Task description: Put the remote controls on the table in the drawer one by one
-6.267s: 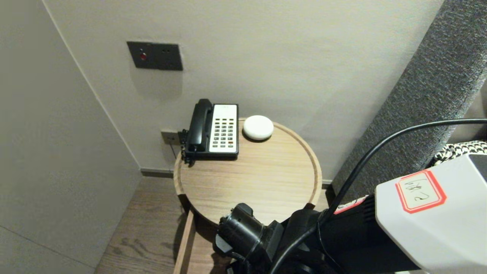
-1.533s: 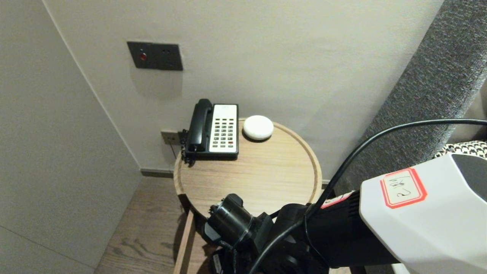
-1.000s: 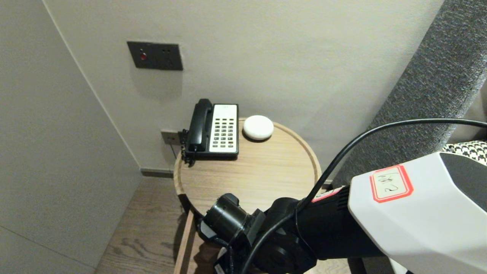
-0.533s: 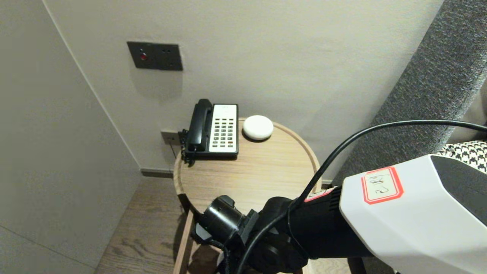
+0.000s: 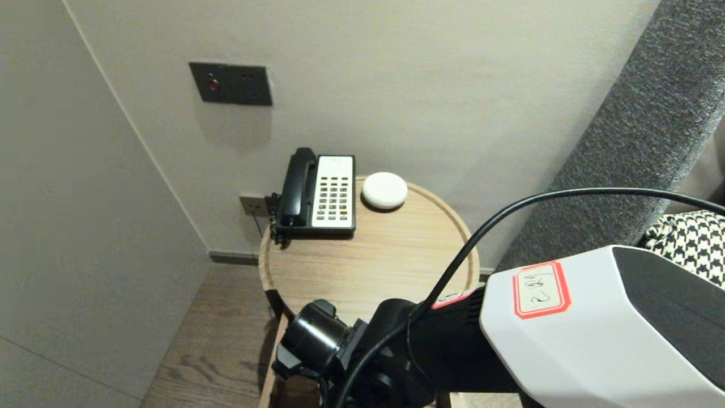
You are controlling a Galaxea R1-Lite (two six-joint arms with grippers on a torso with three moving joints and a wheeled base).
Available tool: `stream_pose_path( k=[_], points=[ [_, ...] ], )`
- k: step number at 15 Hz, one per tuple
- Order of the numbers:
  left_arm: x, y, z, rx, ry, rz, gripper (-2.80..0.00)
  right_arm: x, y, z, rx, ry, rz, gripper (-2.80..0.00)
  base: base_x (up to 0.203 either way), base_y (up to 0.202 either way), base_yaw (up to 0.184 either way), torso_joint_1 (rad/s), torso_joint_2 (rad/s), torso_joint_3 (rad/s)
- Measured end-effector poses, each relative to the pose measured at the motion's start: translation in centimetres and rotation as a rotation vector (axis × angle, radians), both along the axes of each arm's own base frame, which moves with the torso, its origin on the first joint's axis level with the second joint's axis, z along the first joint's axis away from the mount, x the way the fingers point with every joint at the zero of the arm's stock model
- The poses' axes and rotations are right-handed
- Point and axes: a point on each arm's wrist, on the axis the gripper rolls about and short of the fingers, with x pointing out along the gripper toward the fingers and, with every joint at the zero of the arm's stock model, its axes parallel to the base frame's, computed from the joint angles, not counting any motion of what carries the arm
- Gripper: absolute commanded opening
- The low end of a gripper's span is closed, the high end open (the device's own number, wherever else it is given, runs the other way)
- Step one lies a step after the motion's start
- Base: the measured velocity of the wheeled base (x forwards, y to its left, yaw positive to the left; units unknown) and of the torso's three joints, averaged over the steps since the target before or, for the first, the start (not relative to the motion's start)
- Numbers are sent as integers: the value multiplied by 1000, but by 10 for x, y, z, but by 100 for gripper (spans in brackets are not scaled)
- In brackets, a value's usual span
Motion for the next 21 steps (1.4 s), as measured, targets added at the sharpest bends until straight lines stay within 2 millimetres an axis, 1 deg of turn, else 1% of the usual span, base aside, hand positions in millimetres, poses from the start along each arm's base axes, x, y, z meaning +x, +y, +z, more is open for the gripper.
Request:
stream_pose_path(
  k=[6,11,21],
  points=[
    [0,0,0,0,0,-1,-280,4,8,-5,6,1,-4,-280,0,0,0,0,0,0],
    [0,0,0,0,0,0,-280,5,8,-4,11,4,-12,-280,0,0,0,0,0,0],
    [0,0,0,0,0,0,-280,3,4,10,-2,19,-34,-280,0,0,0,0,0,0]
  ],
)
